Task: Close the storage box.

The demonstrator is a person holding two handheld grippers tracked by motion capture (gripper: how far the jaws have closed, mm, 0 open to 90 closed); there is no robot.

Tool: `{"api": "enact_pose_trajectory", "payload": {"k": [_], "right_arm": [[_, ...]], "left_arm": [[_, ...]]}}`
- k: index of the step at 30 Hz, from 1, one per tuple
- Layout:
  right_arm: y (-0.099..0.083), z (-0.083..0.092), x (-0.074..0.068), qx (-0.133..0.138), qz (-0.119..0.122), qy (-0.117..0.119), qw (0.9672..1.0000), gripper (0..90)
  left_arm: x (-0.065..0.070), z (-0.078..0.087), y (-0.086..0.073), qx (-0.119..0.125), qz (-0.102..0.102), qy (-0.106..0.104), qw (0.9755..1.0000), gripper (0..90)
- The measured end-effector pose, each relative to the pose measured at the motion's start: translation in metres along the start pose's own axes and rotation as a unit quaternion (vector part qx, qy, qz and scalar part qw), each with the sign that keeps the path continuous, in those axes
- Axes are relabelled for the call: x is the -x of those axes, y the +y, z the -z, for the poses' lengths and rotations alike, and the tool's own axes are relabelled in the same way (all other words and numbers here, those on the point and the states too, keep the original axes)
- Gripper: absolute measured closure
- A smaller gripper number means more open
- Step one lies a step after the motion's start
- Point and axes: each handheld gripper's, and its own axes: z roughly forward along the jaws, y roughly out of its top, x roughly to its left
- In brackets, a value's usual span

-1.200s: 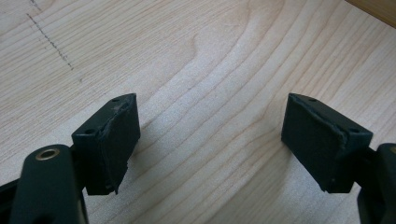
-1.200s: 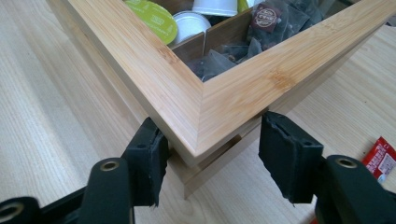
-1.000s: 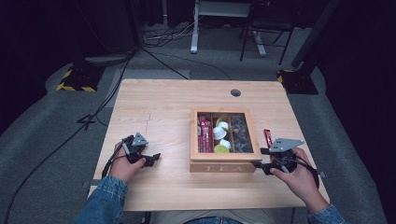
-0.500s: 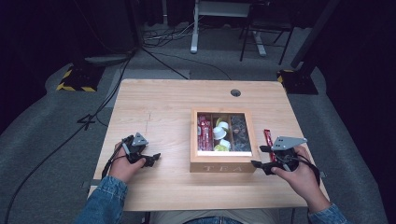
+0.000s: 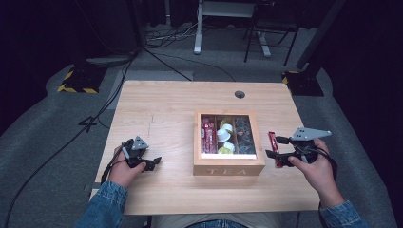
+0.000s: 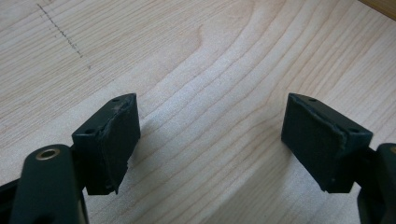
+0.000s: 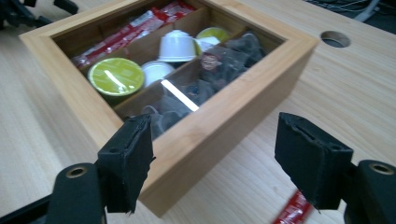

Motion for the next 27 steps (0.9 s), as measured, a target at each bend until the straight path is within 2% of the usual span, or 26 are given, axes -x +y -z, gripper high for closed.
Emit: {"api": "enact_pose_trajectory", "payload": {"k": [11,27], "right_arm": [[-0.011,0.014,0.029,0.005,-0.026,-0.037,0.9989,28.4],[-0.03,0.018,0.055,0.004,-0.046,-0.076,0.9961,28.8]], "left_arm": [[0.0,0.0,0.0,0.0,0.001,0.002,1.0,19.9],[0.0,0.0,-0.001,0.0,0.0,0.001,1.0,19.9]]}}
